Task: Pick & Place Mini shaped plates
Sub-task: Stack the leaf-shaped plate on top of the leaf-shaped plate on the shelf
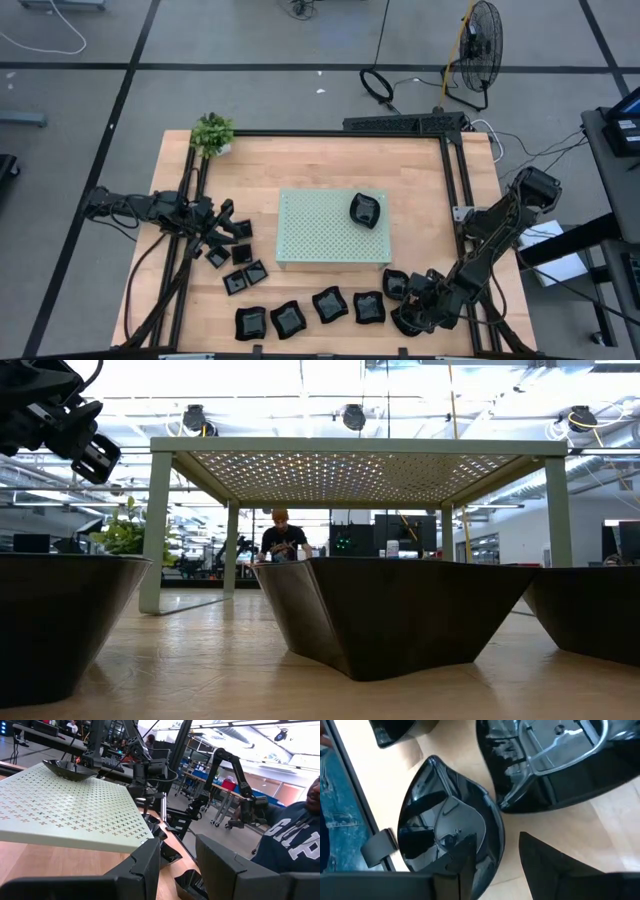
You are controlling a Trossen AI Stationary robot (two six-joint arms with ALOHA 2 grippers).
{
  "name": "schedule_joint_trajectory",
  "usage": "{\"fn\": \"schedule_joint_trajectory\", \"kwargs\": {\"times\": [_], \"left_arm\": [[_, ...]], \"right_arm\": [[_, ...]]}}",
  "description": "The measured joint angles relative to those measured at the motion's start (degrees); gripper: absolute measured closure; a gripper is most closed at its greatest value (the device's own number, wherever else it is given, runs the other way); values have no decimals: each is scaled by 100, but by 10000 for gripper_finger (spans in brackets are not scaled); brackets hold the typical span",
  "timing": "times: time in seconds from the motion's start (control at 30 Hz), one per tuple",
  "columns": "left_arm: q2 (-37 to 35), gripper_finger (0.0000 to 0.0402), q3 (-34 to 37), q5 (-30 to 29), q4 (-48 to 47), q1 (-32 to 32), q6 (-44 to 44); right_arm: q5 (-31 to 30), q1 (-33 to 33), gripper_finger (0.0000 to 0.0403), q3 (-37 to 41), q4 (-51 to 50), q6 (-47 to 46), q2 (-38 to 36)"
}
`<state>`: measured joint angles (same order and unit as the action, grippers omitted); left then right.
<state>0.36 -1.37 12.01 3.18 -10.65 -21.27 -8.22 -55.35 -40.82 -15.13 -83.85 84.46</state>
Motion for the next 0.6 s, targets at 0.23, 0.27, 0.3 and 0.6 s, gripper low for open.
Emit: {"fn": "schedule_joint_trajectory", "kwargs": {"times": [0.23,0.27,0.3,0.6], "left_arm": [[2,272,0,0,0,2,1],[2,272,0,0,0,0,2],[0,272,0,0,0,0,0],[1,272,0,-1,0,1,2]], "right_arm": [[98,0,307,1,-9,13,1],[100,0,315,1,-7,14,-1],[100,0,324,1,-5,15,-2],[401,4,398,1,15,46,-115]]}}
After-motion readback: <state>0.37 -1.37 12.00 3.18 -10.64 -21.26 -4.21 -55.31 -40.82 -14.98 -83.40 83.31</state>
